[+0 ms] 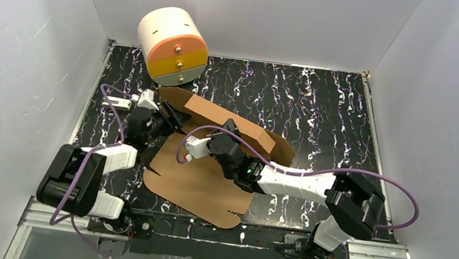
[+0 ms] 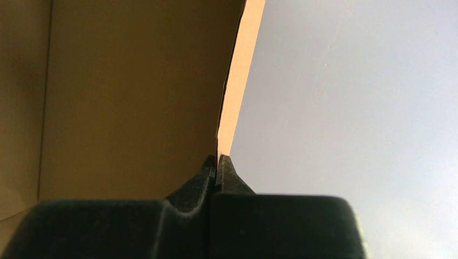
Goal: Fold the paper box
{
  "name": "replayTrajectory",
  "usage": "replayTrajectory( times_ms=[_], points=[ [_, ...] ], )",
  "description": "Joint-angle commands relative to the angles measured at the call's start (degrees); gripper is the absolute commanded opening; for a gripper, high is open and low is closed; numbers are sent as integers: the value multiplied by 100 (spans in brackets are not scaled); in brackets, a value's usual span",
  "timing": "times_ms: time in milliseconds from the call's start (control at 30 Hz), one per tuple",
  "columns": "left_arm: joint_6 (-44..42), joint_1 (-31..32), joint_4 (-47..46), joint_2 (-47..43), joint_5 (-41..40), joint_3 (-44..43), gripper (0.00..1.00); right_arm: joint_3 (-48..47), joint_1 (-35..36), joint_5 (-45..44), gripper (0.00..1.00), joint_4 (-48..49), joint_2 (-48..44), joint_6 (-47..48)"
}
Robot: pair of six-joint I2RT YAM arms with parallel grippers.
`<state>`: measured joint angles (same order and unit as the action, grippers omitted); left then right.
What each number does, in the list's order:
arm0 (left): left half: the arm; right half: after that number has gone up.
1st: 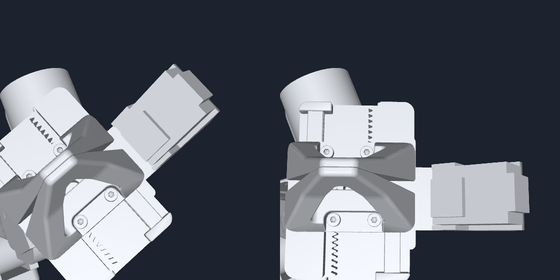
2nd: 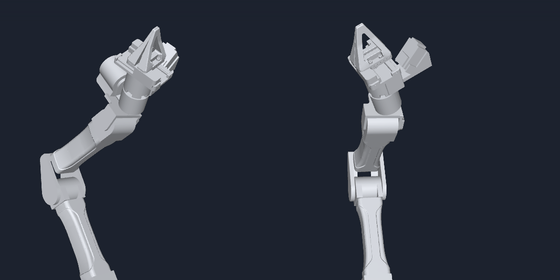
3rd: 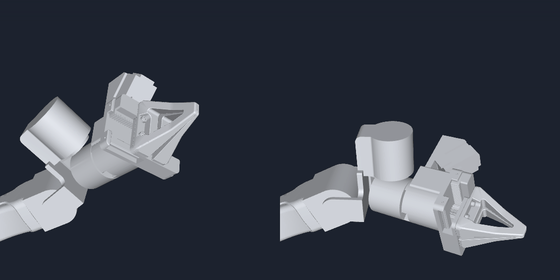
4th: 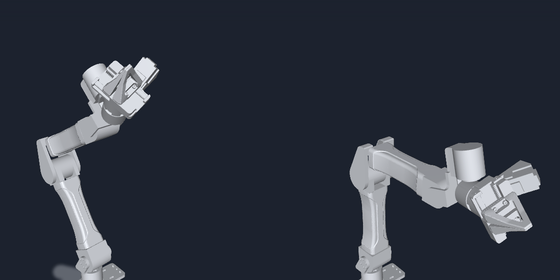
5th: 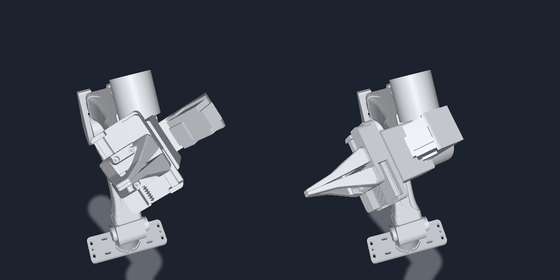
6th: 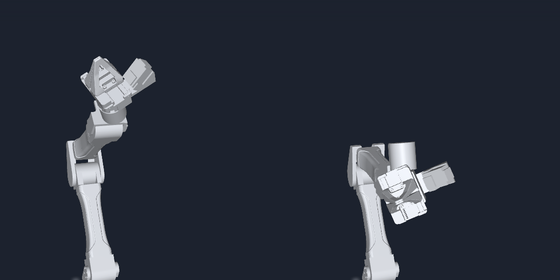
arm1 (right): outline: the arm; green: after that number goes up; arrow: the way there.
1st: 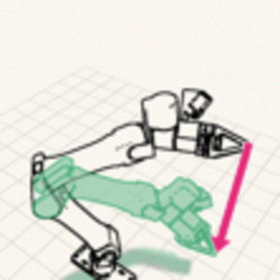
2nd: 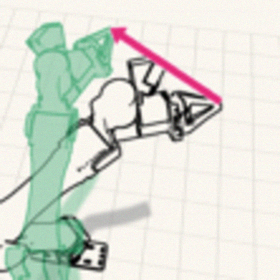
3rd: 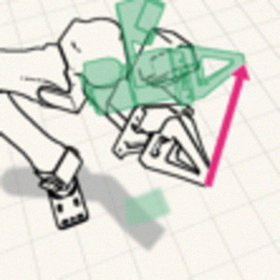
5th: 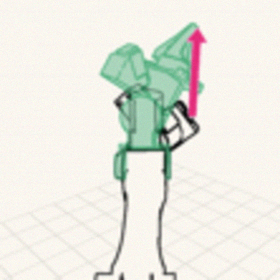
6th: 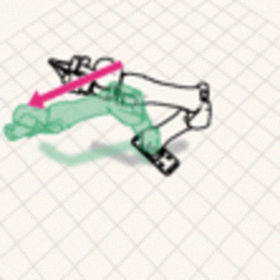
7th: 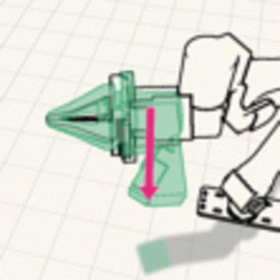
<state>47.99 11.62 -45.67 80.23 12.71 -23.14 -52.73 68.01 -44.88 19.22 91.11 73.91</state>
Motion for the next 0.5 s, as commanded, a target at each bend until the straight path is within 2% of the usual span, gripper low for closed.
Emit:
replayTrajectory(
  times_ms=[0, 233, 467],
  points=[
    [-100, -177, 572, -698, -579, 0, 64, 192, 46, 467, 0, -1104, 84, -476],
    [17, -345, 1910, -1558, -1588, -139, 64, 219, 46, 529, 0, -1014, 136, -527],
    [-310, -804, 3107, -1750, -1706, -818, 64, 213, 33, 572, 0, -841, 173, -400]
  ],
)
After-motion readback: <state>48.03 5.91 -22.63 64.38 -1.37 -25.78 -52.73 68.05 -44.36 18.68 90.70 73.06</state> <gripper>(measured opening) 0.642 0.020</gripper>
